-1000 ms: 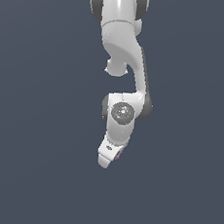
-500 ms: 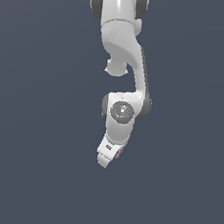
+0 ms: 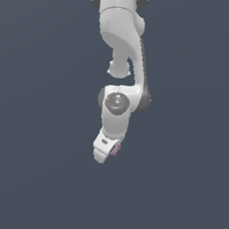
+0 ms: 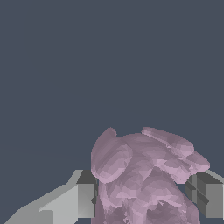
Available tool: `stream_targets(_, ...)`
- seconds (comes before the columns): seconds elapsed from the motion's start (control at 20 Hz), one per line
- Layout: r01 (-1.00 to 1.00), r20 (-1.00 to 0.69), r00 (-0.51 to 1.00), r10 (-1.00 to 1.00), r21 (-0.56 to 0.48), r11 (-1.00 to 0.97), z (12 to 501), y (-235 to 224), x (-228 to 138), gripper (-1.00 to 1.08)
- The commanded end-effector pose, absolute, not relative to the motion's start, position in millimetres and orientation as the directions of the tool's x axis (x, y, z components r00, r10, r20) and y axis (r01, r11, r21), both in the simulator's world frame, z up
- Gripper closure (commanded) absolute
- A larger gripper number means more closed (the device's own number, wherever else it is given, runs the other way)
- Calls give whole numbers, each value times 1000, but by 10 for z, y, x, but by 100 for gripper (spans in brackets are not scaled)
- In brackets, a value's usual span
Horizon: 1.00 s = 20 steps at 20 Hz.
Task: Pick up the object and move it to a goal position.
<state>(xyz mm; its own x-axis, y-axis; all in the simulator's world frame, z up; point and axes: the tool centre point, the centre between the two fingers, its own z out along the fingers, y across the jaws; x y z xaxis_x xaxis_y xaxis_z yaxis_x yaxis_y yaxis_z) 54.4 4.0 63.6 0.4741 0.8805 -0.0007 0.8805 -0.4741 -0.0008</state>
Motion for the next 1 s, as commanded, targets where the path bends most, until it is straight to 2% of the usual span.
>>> stream_targets(0.0, 880, -1, 475, 880, 0, -475, 742, -81, 457, 108)
stream_targets(0.95, 880, 0, 475, 880, 0, -475, 2028, -1501, -606, 108)
